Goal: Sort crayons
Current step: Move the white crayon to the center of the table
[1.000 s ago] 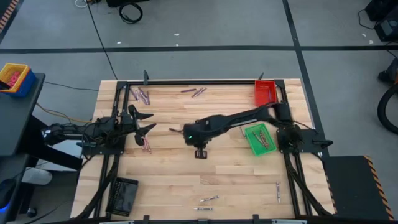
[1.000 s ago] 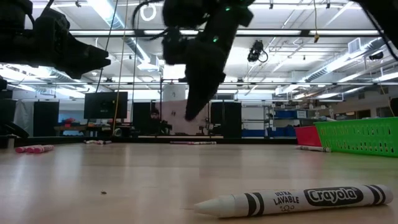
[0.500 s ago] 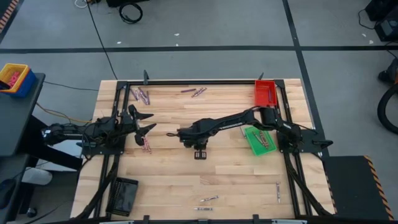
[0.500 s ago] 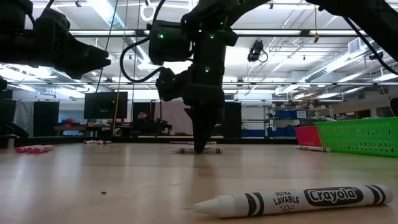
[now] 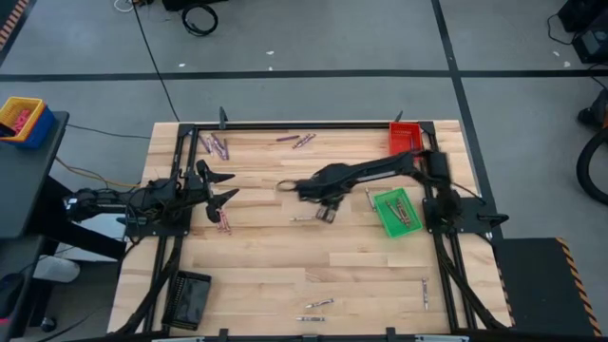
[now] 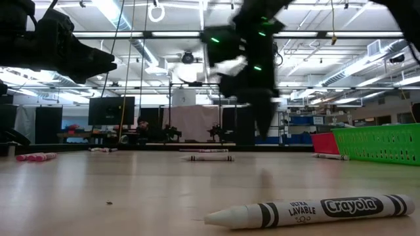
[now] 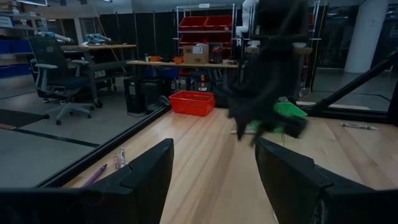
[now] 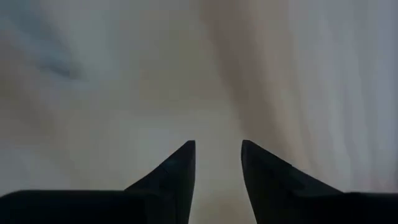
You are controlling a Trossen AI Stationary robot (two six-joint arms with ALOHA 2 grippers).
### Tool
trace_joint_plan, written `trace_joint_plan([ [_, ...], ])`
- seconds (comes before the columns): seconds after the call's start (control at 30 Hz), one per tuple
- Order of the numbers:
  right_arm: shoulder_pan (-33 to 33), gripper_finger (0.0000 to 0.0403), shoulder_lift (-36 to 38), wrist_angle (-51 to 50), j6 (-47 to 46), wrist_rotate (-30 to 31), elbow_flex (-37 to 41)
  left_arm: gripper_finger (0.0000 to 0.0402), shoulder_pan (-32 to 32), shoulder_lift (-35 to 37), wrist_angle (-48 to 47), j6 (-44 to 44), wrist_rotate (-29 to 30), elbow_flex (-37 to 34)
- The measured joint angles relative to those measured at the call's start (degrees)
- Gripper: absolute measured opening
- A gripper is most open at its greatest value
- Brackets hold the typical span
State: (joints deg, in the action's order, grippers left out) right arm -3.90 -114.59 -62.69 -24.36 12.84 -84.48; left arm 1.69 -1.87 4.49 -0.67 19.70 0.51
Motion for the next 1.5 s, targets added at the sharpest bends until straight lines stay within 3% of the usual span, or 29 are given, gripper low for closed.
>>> trace_joint_plan([
  [0.17,-6.64,0.0137,10.78,7.24,-11.27,-2.52,20.20,0.0240,-0.02,0.00,0.00,-0.01,0.00,0.00],
  [0.37,-13.41,0.0137,19.88,14.85,-17.49,-7.93,30.91,0.0240,0.00,0.00,-0.02,0.01,0.00,0.00],
  [0.57,-14.45,0.0136,21.68,14.99,-18.90,-7.62,31.69,0.0240,-0.02,0.00,-0.02,-0.01,0.00,0.00],
  [0.73,-13.71,0.0135,18.29,15.28,-21.00,-12.46,31.69,0.0240,0.00,0.00,-0.02,-0.01,0.00,0.00],
  [0.93,-12.31,0.0122,14.86,14.77,-22.13,-12.11,30.78,0.0240,0.00,0.02,-0.04,0.00,0.00,0.00],
  [1.07,-11.73,0.0100,15.12,14.79,-22.19,-9.70,30.28,0.0240,0.00,0.02,-0.07,-0.01,0.00,0.00],
  [1.33,-9.59,0.0018,15.58,15.59,-22.19,-7.83,30.09,0.0240,0.00,0.02,-0.04,-0.01,0.01,0.00],
  [1.5,-8.43,0.0014,15.73,13.25,-21.56,-7.52,26.70,0.0240,0.00,0.02,-0.02,-0.01,0.00,0.00],
])
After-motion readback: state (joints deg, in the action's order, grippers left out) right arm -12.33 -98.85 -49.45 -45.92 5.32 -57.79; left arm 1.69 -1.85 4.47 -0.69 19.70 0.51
